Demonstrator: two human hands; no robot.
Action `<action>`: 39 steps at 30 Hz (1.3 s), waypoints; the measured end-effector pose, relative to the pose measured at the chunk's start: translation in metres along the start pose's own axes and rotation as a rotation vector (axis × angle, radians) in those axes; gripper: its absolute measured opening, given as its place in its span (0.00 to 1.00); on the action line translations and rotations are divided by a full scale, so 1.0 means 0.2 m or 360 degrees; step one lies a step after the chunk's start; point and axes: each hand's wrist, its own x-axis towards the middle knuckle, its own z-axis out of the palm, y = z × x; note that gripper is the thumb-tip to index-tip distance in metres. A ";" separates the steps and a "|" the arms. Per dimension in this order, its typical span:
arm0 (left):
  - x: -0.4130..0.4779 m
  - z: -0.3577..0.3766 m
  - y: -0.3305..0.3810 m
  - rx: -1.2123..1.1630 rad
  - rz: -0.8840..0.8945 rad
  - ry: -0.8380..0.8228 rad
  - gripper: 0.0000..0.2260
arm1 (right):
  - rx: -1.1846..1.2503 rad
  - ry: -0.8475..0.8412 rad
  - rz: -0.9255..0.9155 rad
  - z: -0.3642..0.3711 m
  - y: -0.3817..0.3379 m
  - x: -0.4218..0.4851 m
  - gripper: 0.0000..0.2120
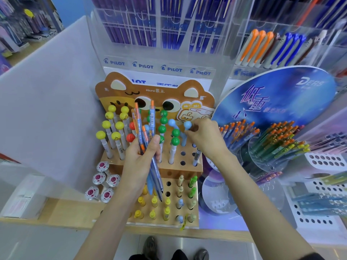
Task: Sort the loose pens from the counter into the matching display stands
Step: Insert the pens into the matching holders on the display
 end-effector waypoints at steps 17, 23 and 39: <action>0.01 -0.01 0.02 -0.0017 -0.0007 -0.0010 0.11 | -0.0509 -0.0025 -0.0709 0.00 -0.08 0.03 0.17; 0.02 -0.03 0.02 -0.0038 -0.0013 0.0034 0.11 | -0.0296 0.0328 -0.0406 0.03 -0.05 0.03 0.09; 0.03 -0.03 0.01 -0.0034 -0.0008 0.0018 0.11 | -0.0419 0.0686 -0.0270 0.04 -0.11 0.01 0.11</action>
